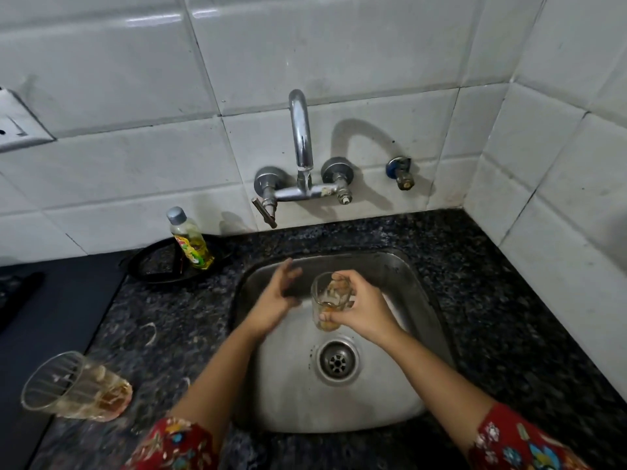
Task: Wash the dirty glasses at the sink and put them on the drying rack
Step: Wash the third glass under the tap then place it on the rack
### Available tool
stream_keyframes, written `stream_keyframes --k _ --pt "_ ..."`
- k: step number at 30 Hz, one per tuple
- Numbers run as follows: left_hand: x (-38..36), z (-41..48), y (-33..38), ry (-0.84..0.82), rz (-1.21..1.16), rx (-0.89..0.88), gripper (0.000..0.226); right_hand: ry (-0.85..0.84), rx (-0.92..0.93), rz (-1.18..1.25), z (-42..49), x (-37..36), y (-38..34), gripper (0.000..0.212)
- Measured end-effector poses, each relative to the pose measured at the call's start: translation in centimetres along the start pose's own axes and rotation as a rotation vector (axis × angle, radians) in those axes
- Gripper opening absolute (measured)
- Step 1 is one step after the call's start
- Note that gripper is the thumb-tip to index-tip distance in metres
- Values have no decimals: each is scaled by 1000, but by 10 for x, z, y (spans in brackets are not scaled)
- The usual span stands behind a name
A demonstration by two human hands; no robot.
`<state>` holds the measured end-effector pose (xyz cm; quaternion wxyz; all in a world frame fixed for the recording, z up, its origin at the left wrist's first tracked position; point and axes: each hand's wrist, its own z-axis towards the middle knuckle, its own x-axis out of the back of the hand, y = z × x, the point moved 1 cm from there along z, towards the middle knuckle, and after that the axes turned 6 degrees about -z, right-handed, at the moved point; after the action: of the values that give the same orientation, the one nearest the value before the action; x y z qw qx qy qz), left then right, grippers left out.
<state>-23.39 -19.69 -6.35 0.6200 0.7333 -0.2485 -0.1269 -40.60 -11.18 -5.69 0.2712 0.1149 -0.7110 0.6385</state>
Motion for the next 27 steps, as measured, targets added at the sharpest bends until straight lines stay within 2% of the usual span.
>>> stream_keyframes --k 2,3,6,8,10,11,13,15,18,20,21,23,24,26,27 --pt "-20 -19 -23 -208 -5 -2 97 -42 29 18 1 -5 2 70" --pt "-29 -21 -29 -224 -36 -13 97 -57 39 21 0 -8 3 69" --pt "-43 -14 -31 -73 -93 -55 79 -101 48 55 -2 -13 4 72" --pt "-45 -8 -30 -45 -88 -90 68 -119 120 7 -7 -13 4 78" --pt "-40 -5 -34 -33 -68 -85 65 -33 284 -240 -13 -9 8 78" --pt "-36 -3 -38 -26 -51 -70 65 -11 383 -371 -17 -7 9 71" --pt "-31 1 -42 -42 17 -52 66 -108 627 -665 -17 -7 15 51" --pt "-31 3 -42 -98 90 -64 65 -277 752 -1046 -1 -14 24 38" --pt "-40 3 -38 -136 88 -52 61 -518 640 -1279 29 -32 28 27" --pt "-43 5 -42 -24 126 -107 57 -555 554 -1412 36 -46 14 27" --pt "-41 8 -48 17 129 -148 55 -557 514 -1419 39 -50 9 27" --pt "-37 9 -53 73 157 -175 55 -678 464 -1314 35 -58 6 30" --pt "-35 8 -53 78 160 -168 59 -714 510 -1282 34 -57 6 31" --pt "-31 9 -52 -10 167 -126 70 -670 562 -1316 40 -53 19 27" --pt "-28 11 -52 -78 153 -91 74 -516 536 -1257 46 -47 22 26"
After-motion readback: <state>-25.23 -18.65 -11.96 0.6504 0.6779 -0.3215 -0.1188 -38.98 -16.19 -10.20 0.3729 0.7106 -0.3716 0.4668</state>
